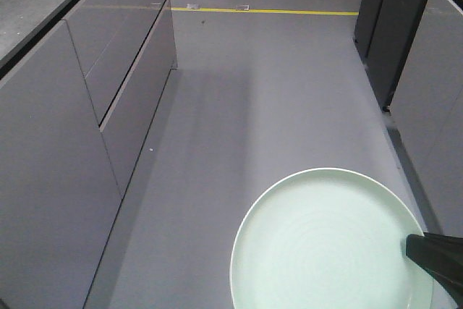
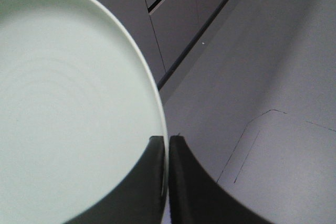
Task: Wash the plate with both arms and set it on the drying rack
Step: 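Drive the base along the aisle holding the plate in the right gripper, then drive the base onward and turn toward the sink counter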
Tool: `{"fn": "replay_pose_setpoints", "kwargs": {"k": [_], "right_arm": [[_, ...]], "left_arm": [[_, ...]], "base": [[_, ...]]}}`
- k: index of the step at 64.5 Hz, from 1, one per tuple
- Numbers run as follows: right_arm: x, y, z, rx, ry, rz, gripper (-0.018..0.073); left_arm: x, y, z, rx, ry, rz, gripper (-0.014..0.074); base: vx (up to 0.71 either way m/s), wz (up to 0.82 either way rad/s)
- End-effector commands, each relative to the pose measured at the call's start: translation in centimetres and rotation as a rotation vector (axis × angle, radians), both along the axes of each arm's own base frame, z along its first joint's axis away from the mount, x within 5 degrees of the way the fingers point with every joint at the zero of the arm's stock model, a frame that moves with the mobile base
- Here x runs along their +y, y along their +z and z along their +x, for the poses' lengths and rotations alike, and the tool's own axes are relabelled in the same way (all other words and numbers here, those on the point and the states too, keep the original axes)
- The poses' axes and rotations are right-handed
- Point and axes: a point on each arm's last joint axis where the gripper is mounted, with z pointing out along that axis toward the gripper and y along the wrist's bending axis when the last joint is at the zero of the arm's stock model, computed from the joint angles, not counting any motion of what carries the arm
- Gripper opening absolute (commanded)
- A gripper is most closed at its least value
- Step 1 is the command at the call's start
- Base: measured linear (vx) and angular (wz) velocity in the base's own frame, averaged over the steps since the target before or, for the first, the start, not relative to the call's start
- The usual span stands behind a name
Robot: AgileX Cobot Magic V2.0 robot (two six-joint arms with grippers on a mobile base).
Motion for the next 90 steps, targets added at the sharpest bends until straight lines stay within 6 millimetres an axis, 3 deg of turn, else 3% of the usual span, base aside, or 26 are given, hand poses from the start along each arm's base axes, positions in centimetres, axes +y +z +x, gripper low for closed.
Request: {"fn": "replay_pose_setpoints", "kwargs": {"k": [1,90], "right_arm": [[0.01,1.25,0.29,-0.055,-0.024,0.043,-0.0001],[0.01,1.25,0.29,-0.055,-0.023,0.042,-0.0001]], "left_arm": [[-0.1,1.74,-0.17,-0.114,-0.012,-0.012,-0.0006],[-0.1,1.74,-0.17,-0.114,-0.012,-0.012,-0.0006]], "base": [[0.32,-0.08],[0.33,-0.08]]}}
